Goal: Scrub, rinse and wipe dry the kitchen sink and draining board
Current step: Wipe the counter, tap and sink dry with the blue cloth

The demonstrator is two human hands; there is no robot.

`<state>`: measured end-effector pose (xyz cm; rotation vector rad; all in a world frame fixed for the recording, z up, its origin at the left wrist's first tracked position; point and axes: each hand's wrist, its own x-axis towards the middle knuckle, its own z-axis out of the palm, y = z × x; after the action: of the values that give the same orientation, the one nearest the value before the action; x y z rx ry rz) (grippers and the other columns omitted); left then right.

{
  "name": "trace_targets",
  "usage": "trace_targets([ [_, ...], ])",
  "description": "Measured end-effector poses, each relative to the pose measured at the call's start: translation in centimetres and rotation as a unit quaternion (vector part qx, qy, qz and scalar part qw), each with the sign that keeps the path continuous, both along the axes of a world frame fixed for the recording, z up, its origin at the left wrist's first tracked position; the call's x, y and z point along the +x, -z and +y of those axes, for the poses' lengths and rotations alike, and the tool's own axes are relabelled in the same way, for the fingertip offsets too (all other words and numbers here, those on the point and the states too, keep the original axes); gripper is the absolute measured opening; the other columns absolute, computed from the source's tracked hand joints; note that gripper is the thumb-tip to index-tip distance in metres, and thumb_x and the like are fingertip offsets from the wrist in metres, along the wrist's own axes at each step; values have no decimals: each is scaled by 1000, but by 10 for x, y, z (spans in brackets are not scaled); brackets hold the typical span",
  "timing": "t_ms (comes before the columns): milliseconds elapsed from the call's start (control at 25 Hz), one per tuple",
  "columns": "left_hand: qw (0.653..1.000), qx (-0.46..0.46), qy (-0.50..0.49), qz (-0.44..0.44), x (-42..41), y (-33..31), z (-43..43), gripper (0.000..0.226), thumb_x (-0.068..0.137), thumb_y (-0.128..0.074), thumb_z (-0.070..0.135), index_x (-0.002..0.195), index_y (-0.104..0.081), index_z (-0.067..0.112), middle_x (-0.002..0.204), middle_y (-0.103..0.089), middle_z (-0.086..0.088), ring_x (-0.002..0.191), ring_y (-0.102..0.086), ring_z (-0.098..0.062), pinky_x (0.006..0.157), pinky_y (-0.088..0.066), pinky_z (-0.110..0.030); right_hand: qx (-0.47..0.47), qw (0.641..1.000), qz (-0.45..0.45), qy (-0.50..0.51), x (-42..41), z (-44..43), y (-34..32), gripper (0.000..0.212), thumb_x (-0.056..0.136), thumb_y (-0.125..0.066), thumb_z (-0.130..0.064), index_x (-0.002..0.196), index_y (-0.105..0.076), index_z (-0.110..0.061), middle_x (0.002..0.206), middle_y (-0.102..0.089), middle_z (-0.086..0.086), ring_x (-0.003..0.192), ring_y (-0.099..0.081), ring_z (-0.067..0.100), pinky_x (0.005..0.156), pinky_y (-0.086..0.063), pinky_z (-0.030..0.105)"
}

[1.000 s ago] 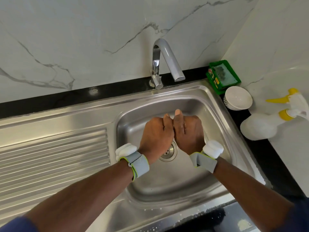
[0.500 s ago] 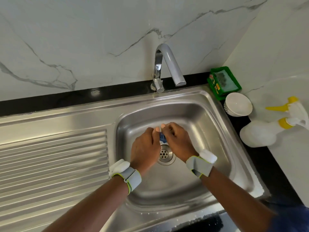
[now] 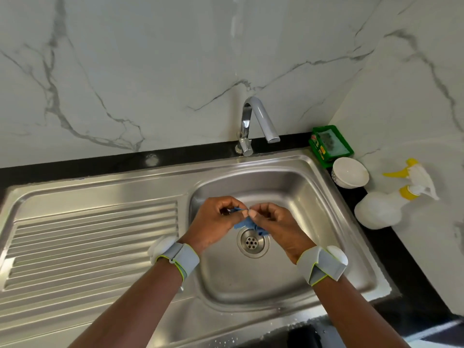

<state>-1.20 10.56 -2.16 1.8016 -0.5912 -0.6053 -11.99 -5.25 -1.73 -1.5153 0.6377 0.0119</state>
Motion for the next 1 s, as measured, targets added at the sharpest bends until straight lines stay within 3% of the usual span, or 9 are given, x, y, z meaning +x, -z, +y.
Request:
trace_targets([
  [160,1000,-24,-8,-11,-5,-24,15,8,90,-77,8,87,-80,15,90,-77,-2,83,-71,-13,74,-57,-25,-145,986,-25,-74,-11,9,-22,37,82,-68,5,106,-72,-23,102,-75,-3,101,-69,12,94,-56,36],
  [280,994,-17,26,-104,-8,-43,22,6,92,-75,14,88,-78,18,78,-74,5,71,-67,-6,68,-54,-27,-163,982,-55,-78,-16,20,-38,28,81,-74,-15,107,-73,-27,106,-75,-8,108,-68,11,98,-53,41],
  [360,988,-13,39,-152,-10,-52,23,4,92,-76,21,88,-77,21,75,-72,9,66,-63,-4,67,-51,-23,-177,979,-79,-61,-14,24,-47,19,85,-76,-25,104,-74,-24,100,-76,-5,101,-71,13,95,-55,43],
  [440,987,-32,23,-155,-12,-56,27,6,91,-75,28,90,-77,23,79,-73,7,70,-66,-10,69,-54,-28,-225,969,-84,-51,-16,28,-56,14,90,-70,-15,100,-75,-22,92,-77,-6,91,-72,10,90,-58,37],
  [520,984,-44,12,-173,-14,-56,32,8,90,-72,31,91,-77,25,83,-74,9,77,-70,-11,74,-57,-29,-353,930,-47,-93,-19,35,-63,20,88,-63,-11,101,-72,-24,87,-72,-12,85,-69,7,79,-57,26],
  [600,982,-62,6,-176,-17,-57,35,11,90,-70,33,92,-76,24,85,-74,10,80,-69,-9,76,-56,-26,-458,880,7,-126,-18,41,-68,14,87,-59,-14,95,-67,-23,81,-65,-8,80,-66,17,69,-51,28],
  [720,977,-78,-28,-195,-25,-56,40,11,93,-67,31,94,-74,22,86,-73,9,80,-68,-11,75,-56,-27,-417,907,6,-53,-15,45,-68,18,87,-57,-12,73,-60,-22,69,-61,-6,70,-60,20,59,-43,25],
  [800,970,-93,-86,-209,-26,-53,53,6,97,-66,26,95,-70,23,87,-71,11,82,-67,-11,74,-55,-26,-363,931,-20,10,-13,55,-67,19,89,-52,-11,80,-65,-22,74,-65,-9,73,-62,12,62,-45,23],
  [1000,956,-42,-170,-234,-21,-53,80,6,100,-62,24,96,-66,26,86,-66,14,77,-63,-5,72,-47,-17,-399,915,1,-63,-10,68,-57,13,97,-58,-36,91,-66,-27,80,-69,-7,77,-66,18,67,-50,33],
])
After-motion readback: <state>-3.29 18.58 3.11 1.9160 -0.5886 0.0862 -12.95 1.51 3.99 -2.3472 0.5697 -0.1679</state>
